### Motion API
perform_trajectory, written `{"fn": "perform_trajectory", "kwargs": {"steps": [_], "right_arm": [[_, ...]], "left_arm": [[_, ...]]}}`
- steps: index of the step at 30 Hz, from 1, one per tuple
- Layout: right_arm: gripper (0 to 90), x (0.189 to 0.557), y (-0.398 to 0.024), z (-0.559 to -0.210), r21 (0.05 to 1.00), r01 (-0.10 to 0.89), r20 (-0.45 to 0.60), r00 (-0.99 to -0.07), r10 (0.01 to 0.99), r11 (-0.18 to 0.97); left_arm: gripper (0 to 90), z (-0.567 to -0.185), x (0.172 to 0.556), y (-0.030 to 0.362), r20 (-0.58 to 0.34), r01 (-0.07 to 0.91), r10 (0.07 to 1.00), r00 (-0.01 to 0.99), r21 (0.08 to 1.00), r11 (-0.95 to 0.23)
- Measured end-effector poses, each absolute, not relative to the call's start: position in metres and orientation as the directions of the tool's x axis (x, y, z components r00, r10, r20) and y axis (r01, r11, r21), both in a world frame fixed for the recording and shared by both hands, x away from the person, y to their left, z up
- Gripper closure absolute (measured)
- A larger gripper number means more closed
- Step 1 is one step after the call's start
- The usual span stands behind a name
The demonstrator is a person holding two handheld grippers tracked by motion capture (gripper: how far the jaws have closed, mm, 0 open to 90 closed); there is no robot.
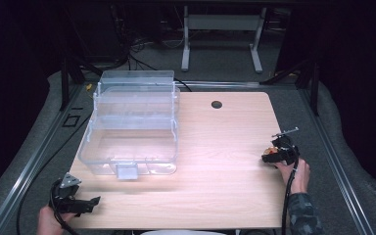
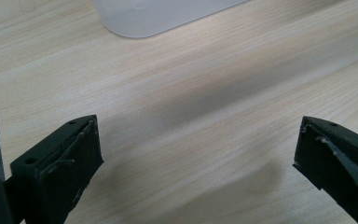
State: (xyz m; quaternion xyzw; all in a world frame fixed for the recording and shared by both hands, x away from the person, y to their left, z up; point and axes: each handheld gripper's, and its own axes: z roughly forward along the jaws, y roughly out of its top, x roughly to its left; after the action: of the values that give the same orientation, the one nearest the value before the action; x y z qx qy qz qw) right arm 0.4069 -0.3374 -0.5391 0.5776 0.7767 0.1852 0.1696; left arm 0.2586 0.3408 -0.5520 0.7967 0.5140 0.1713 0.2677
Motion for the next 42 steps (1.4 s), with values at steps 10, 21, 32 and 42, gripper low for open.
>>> {"fn": "perform_trajectory", "kwargs": {"steps": [10, 21, 32, 42], "right_arm": [[9.1, 0.390, -0.334, -0.517, 0.542, 0.798, -0.016, -0.305, 0.952, 0.264], [4.0, 0.359, -0.301, -0.497, 0.586, 0.736, -0.026, -0.402, 0.915, 0.339], [4.2, 0.342, -0.286, -0.498, 0.595, 0.719, -0.009, -0.442, 0.897, 0.360], [4.9, 0.335, -0.280, -0.498, 0.603, 0.702, -0.021, -0.459, 0.888, 0.378]], "left_arm": [[0.4, -0.536, 0.256, 0.343, -0.008, 0.731, 0.907, 0.421, 0.594, -0.334], [0.4, -0.506, 0.259, 0.358, -0.018, 0.724, 0.908, 0.419, 0.609, -0.323], [0.2, -0.470, 0.279, 0.356, -0.003, 0.701, 0.894, 0.448, 0.621, -0.350], [0.1, -0.445, 0.303, 0.351, 0.014, 0.687, 0.884, 0.467, 0.624, -0.372]]}}
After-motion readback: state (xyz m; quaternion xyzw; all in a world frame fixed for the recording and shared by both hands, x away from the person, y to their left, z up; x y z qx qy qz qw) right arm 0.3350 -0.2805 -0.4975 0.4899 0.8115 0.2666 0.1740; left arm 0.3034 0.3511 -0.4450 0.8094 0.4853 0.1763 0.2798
